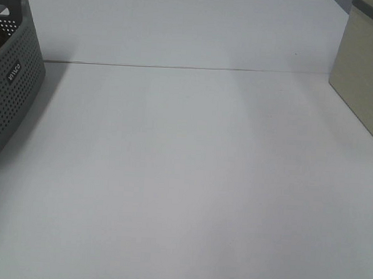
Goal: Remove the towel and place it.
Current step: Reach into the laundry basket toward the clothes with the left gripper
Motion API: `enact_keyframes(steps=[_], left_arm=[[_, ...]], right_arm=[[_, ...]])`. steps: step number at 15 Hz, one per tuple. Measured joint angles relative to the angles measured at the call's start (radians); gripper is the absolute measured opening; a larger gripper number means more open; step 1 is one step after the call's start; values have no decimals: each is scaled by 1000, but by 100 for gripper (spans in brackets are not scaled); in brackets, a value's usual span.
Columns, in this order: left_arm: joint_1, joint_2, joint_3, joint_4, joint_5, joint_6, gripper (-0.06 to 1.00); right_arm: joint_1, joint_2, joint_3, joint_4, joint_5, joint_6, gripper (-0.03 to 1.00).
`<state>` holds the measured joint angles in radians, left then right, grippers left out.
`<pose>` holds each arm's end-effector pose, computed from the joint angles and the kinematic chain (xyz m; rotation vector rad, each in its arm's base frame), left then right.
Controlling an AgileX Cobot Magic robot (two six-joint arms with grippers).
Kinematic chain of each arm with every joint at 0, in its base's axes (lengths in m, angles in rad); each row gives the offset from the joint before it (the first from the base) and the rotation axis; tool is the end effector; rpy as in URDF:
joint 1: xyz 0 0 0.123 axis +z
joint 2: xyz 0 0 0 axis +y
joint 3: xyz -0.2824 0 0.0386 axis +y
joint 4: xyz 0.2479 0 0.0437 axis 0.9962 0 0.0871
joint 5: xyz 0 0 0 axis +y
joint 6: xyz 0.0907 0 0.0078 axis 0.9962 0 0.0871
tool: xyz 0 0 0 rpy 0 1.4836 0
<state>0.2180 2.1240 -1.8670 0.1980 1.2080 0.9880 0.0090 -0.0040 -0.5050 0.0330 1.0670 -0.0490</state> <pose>0.4354 0.1136 0.2345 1.2250 2.8089 0.4111 -0.0063 0.0026 0.2781 -0.0610 2.0403 0.0144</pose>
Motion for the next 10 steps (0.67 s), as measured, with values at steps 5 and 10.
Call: enact_keyframes(steps=[5, 10], left_arm=[[38, 44, -1, -76, -3, 52, 99], [38, 54, -1, -105, 0, 52, 79]], right_arm=[[0, 0, 0, 0, 0, 0, 99], [0, 0, 0, 0, 0, 0, 99]])
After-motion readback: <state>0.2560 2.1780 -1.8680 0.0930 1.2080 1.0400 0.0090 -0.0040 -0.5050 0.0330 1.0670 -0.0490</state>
